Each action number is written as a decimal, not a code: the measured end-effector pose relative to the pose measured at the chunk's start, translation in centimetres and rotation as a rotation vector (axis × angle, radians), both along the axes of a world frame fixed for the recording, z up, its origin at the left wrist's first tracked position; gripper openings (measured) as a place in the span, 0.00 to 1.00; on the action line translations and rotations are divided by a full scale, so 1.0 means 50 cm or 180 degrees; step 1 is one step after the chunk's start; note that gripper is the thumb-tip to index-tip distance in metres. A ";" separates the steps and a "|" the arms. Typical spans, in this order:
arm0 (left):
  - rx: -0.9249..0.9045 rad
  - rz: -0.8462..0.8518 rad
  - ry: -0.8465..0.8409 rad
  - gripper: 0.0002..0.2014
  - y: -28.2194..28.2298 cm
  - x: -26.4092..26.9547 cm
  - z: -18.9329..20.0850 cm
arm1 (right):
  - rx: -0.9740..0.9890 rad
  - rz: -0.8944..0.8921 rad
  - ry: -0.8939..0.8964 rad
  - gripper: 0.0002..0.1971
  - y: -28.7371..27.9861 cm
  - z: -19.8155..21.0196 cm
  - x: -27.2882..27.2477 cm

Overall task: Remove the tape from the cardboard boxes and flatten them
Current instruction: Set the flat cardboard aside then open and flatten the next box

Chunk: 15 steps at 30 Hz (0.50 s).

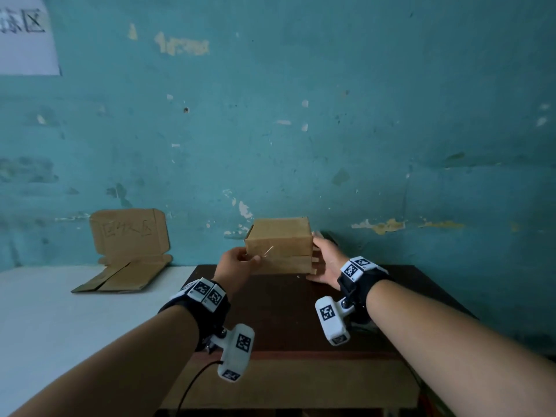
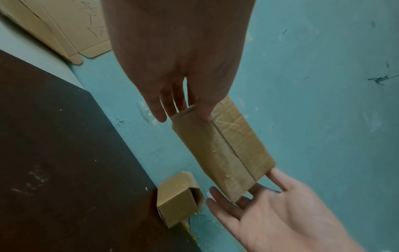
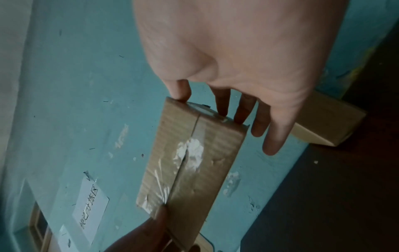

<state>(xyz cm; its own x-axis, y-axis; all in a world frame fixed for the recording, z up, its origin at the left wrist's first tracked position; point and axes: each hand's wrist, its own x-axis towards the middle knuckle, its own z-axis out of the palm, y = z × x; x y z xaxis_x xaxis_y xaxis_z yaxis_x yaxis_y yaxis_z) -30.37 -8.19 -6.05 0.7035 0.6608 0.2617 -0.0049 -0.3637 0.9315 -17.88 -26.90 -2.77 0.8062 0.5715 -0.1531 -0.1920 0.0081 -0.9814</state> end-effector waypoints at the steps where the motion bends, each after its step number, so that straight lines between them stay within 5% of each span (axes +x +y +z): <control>1: 0.0020 0.0035 0.0049 0.11 -0.002 0.002 -0.002 | 0.0050 -0.0034 0.0060 0.34 -0.002 -0.004 -0.009; 4: 0.0061 0.0103 0.0021 0.18 -0.011 0.000 -0.006 | 0.0188 -0.0057 0.0090 0.42 -0.010 -0.007 -0.038; 12: 0.0092 -0.0081 0.0027 0.19 -0.012 -0.007 -0.031 | 0.0004 -0.0422 -0.0492 0.25 -0.015 -0.039 -0.053; 15: 0.0040 0.0005 -0.0038 0.12 -0.007 -0.010 -0.038 | -0.0017 -0.0483 -0.0650 0.22 -0.022 -0.049 -0.052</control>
<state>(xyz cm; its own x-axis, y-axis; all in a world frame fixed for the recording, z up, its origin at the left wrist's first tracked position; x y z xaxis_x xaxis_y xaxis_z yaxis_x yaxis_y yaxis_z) -30.86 -8.53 -7.96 0.6992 0.6586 0.2782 -0.0152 -0.3753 0.9268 -20.48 -28.01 -5.24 0.8973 0.4411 0.0191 0.0133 0.0163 -0.9998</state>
